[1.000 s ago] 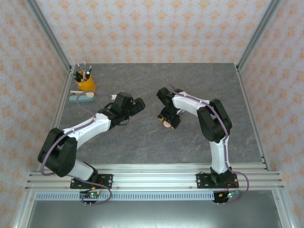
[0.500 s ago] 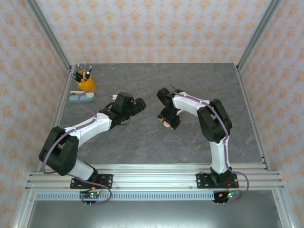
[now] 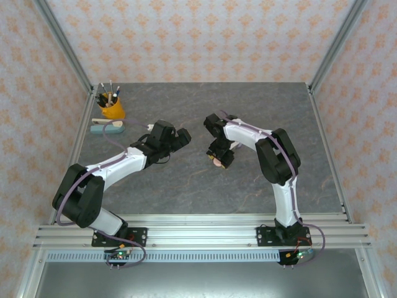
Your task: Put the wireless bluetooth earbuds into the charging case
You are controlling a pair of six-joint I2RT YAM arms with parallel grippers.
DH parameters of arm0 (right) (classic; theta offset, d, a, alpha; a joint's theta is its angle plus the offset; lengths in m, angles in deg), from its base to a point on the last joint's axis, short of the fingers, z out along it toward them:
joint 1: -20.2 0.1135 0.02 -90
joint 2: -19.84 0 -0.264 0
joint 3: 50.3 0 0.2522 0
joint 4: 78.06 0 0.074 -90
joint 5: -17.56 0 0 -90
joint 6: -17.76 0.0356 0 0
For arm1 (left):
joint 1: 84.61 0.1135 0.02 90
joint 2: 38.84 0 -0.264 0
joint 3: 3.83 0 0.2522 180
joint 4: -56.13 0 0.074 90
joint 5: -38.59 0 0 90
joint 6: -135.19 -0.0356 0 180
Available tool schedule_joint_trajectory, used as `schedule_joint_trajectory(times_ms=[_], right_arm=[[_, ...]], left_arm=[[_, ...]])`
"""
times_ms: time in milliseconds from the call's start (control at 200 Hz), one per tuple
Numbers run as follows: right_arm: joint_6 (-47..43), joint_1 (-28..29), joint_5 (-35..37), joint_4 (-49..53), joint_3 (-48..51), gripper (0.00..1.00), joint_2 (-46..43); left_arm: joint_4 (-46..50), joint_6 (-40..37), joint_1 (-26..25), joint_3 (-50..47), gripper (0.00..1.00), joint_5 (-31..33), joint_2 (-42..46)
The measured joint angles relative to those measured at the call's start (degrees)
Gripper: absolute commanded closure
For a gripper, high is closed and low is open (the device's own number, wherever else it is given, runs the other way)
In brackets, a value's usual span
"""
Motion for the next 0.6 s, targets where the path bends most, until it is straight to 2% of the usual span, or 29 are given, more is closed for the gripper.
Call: schedule_joint_trajectory(times_ms=[220,375,600], right_arm=[[-1.51,-0.02,-0.11,-0.15,-0.98,0.59,0.24],[-4.31,-0.04,0.39,-1.79,-0.33,0.59,-0.15],[-7.91,-0.04,1.01,-7.37,4.76,0.61,-3.98]], left_arm=[[0.00,-0.15,0.00,0.00,0.00,-0.22,0.00],[-0.74,-1.14,0.00,-0.26,0.00,-1.79,0.00],[-6.99,-3.23,0.00,-5.64,0.00,-5.11,0.07]])
